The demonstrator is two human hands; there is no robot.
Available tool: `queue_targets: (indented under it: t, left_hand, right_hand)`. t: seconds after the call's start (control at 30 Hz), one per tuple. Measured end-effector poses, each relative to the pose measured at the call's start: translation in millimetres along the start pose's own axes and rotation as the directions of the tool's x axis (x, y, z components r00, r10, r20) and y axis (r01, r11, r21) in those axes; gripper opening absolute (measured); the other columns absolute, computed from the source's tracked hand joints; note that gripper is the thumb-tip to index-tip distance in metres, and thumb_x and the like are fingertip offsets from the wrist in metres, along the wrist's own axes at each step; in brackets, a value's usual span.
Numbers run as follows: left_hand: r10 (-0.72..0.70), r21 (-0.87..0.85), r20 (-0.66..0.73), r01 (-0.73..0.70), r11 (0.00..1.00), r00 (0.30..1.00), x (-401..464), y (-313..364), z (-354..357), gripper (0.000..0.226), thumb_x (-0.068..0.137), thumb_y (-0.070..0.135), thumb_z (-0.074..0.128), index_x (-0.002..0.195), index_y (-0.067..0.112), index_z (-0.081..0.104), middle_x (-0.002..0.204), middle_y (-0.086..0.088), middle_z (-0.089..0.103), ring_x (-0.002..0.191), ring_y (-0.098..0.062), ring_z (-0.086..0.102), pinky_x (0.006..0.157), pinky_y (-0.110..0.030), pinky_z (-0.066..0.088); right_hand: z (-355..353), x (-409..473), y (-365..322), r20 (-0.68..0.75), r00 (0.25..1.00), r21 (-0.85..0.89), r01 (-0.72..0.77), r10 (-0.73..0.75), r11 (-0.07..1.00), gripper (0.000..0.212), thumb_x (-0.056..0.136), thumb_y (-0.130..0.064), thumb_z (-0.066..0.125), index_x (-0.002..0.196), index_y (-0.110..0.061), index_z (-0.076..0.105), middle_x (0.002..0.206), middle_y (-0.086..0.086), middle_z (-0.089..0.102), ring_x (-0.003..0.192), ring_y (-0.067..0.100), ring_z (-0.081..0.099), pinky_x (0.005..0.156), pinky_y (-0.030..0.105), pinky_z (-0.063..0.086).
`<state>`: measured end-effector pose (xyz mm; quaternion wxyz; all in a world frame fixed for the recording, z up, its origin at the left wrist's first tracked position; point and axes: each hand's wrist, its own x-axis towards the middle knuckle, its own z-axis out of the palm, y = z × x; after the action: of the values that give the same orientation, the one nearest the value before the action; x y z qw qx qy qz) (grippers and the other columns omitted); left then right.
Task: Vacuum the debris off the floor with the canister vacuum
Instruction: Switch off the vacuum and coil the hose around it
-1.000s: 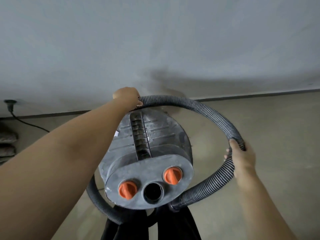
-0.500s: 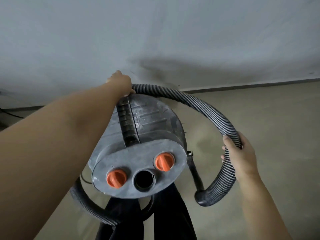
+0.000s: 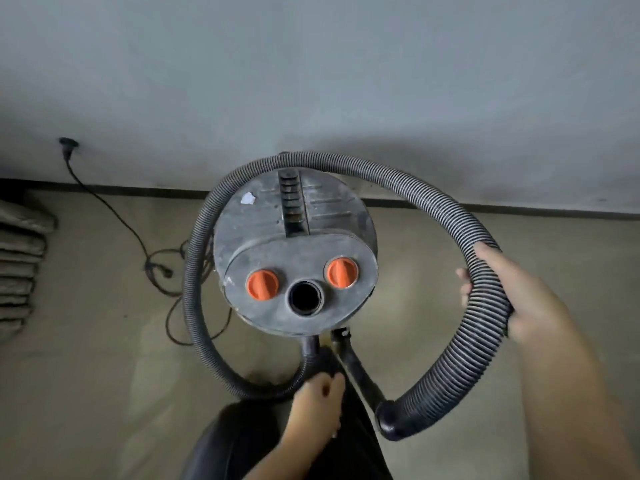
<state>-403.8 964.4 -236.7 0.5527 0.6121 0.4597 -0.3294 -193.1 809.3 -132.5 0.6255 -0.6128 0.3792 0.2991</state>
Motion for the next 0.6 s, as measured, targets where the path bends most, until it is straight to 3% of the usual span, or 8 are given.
queue_targets:
  t: [0.07,0.2,0.27,0.37,0.43,0.5,0.53,0.6]
  left_hand:
    - [-0.291,-0.218,0.303,0.363,0.906,0.908,-8.4,-45.4,25.3,0.046,0.093,0.046,0.056,0.074,0.005,0.06,0.057,-0.006,0.065,0.053,-0.021,0.063,0.061,-0.035,0.058]
    - [-0.198,-0.636,0.649,0.667,0.388,0.735,-15.7,-69.5,30.6,0.03,0.094,0.034,0.056,0.102,0.007,0.063,0.094,-0.016,0.068,0.067,-0.031,0.07,0.055,-0.04,0.058]
    - [-0.123,-0.684,0.698,0.708,0.177,0.705,-23.9,-59.2,21.4,0.022,0.086,0.023,0.061,0.092,0.002,0.066,0.084,-0.017,0.069,0.064,-0.031,0.069,0.052,-0.039,0.058]
    - [-0.102,-0.686,0.719,0.725,0.055,0.688,-42.0,-70.7,-3.7,0.019,0.081,0.019,0.063,0.082,0.0,0.064,0.066,-0.017,0.067,0.051,-0.03,0.066,0.049,-0.038,0.057]
    - [-0.135,-0.661,0.739,0.749,0.048,0.66,-55.7,-83.9,-15.6,0.02,0.071,0.014,0.065,0.079,-0.004,0.064,0.065,-0.018,0.067,0.055,-0.032,0.067,0.056,-0.037,0.056]
    - [-0.18,-0.665,0.735,0.747,0.0,0.654,-70.6,-86.7,-13.7,0.035,0.071,0.022,0.065,0.087,-0.008,0.066,0.078,-0.018,0.068,0.088,-0.032,0.067,0.074,-0.04,0.049]
    - [-0.195,-0.683,0.725,0.725,-0.082,0.661,-77.9,-82.0,-9.3,0.048,0.074,0.035,0.064,0.103,-0.004,0.066,0.093,-0.015,0.068,0.11,-0.029,0.06,0.084,-0.041,0.045]
    - [-0.251,-0.776,0.629,0.615,-0.141,0.736,-87.5,-75.6,2.5,0.057,0.086,0.048,0.056,0.134,0.019,0.051,0.129,-0.007,0.059,0.132,-0.022,0.045,0.103,-0.043,0.036]
  right_hand:
    - [6.4,-22.4,-3.5,0.089,0.996,0.041,0.015,-0.019,0.999,0.022,0.093,-0.034,0.057,0.101,-0.014,0.053,0.065,0.005,0.063,0.041,0.012,0.052,0.04,0.022,0.048]
    - [28.6,-77.5,6.8,0.216,0.964,0.051,0.15,-0.157,0.987,0.02,0.093,-0.035,0.054,0.101,-0.017,0.05,0.07,0.002,0.06,0.043,0.009,0.05,0.043,0.018,0.046]
    - [39.0,-89.8,14.7,0.23,0.96,0.073,0.145,-0.158,0.987,0.019,0.093,-0.034,0.055,0.1,-0.017,0.051,0.069,0.002,0.059,0.044,0.009,0.049,0.046,0.017,0.047]
    - [42.4,-89.4,34.0,0.138,0.982,0.087,0.116,-0.128,0.989,0.019,0.094,-0.033,0.054,0.101,-0.015,0.05,0.071,0.002,0.055,0.042,0.009,0.047,0.044,0.017,0.045]
    - [35.8,-80.8,42.0,0.063,0.988,0.037,0.139,-0.142,0.99,0.017,0.095,-0.031,0.053,0.098,-0.015,0.049,0.073,0.004,0.054,0.039,0.009,0.048,0.041,0.017,0.045]
    - [29.5,-67.0,46.1,-0.01,0.987,-0.025,0.163,-0.163,0.986,0.018,0.096,-0.031,0.052,0.095,-0.013,0.05,0.076,0.006,0.056,0.038,0.009,0.052,0.04,0.017,0.046]
    - [27.0,-60.8,47.1,-0.043,0.984,-0.057,0.17,-0.172,0.984,0.018,0.096,-0.031,0.053,0.097,-0.012,0.05,0.078,0.007,0.057,0.038,0.01,0.054,0.04,0.018,0.047]
    - [21.8,-45.3,48.0,-0.094,0.977,-0.135,0.176,-0.19,0.975,0.022,0.096,-0.03,0.054,0.107,-0.011,0.052,0.08,0.009,0.059,0.039,0.011,0.058,0.042,0.021,0.05]
